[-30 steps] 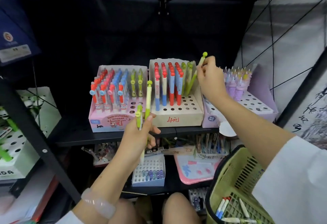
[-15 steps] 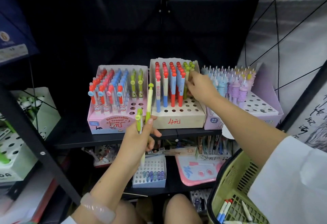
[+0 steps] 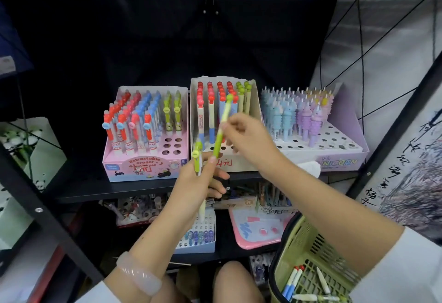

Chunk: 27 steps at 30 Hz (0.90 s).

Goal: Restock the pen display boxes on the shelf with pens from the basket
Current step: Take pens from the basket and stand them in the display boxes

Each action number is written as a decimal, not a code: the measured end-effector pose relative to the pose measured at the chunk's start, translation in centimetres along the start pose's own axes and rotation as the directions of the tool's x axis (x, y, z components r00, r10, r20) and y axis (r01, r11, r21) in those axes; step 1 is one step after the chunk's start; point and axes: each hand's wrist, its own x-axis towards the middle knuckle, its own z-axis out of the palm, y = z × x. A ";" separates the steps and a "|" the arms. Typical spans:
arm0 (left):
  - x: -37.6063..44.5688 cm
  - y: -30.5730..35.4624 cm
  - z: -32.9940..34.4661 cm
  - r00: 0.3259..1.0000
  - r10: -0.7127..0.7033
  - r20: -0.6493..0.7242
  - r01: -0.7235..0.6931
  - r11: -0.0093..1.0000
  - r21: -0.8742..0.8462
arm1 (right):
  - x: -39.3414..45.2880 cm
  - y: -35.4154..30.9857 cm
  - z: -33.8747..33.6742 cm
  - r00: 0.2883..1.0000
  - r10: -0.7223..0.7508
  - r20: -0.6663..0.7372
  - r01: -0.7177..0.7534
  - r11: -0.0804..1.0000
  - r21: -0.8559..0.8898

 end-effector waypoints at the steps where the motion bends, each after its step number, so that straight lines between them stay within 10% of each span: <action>1: 0.0 0.0 -0.1 1.000 -0.018 -0.010 0.018 1.000 -0.003 | 0.5 -0.1 -0.8 0.997 -0.001 -0.083 0.002 1.000 0.023; 6: 0.1 -0.1 -1.3 0.995 -0.079 -0.059 0.085 0.991 0.104 | 4.0 0.2 -5.4 0.883 -0.141 -0.447 0.101 0.988 -0.113; 12: 0.1 -0.1 -1.9 0.989 -0.114 -0.090 0.119 0.992 0.051 | 5.8 2.6 -5.5 0.938 -0.181 -0.297 0.024 0.885 -0.464; 27: 0.1 -0.3 -2.8 0.989 -0.057 -0.135 0.051 0.998 -0.049 | 7.2 3.4 -5.1 0.975 -0.114 -0.192 -0.052 0.719 -0.693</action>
